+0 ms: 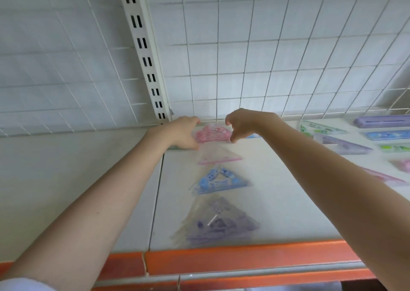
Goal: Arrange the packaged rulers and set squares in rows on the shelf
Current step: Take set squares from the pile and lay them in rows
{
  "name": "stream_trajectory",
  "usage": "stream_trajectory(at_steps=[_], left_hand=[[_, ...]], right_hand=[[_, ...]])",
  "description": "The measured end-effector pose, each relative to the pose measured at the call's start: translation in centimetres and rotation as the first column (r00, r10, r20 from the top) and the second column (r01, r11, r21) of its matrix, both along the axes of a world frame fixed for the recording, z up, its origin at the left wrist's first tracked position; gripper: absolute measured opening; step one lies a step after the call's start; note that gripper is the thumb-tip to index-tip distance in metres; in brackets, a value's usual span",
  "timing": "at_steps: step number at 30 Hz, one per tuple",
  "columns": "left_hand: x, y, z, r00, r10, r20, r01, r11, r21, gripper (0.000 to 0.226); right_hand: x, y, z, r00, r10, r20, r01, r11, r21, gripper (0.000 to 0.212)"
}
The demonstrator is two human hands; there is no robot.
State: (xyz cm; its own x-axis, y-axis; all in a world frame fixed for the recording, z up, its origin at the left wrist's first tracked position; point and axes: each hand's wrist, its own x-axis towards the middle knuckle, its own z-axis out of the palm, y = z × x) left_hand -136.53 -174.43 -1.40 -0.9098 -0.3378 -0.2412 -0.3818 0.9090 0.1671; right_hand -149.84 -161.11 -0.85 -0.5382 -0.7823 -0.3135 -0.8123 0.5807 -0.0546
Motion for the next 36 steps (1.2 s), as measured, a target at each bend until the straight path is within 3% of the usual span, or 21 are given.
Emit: stream_trajectory(at_steps=[6, 12, 22, 26, 30, 32, 36], left_hand=[[-0.5, -0.4, -0.5, 1.0, -0.024, -0.014, 0.025, 0.996, 0.086, 0.079], [-0.9, -0.7, -0.4, 0.999, -0.003, -0.038, 0.007, 0.995, 0.098, 0.06], [-1.1, -0.7, -0.4, 0.998, 0.008, -0.055, -0.004, 0.997, 0.079, 0.056], [-1.6, 0.3, -0.8, 0.997, -0.004, -0.077, 0.012, 0.994, 0.108, 0.065], [-1.5, -0.2, -0.9, 0.996, 0.027, -0.088, -0.016, 0.993, 0.118, 0.06], [-1.4, -0.2, -1.0, 0.995, 0.041, -0.096, -0.029, 0.992, 0.125, 0.061], [-1.8, 0.3, -1.0, 0.997, 0.024, -0.076, -0.018, 0.997, 0.074, 0.059]], right_hand=[[0.8, -0.9, -0.4, 0.997, -0.074, 0.001, 0.074, 0.997, -0.002, 0.046], [1.1, -1.6, -0.8, 0.992, -0.12, 0.025, 0.121, 0.992, -0.046, 0.043], [1.3, -1.5, -0.5, 0.99, -0.124, 0.072, 0.129, 0.99, -0.06, 0.043], [1.9, -2.3, -0.5, 0.994, -0.077, 0.078, 0.081, 0.995, -0.058, 0.026], [1.4, -2.2, -0.5, 0.995, -0.062, 0.076, 0.066, 0.996, -0.056, 0.03], [1.3, -2.0, -0.7, 0.997, -0.048, 0.055, 0.051, 0.997, -0.062, 0.018], [1.5, -2.1, -0.7, 0.999, -0.033, 0.019, 0.034, 0.998, -0.056, 0.033]])
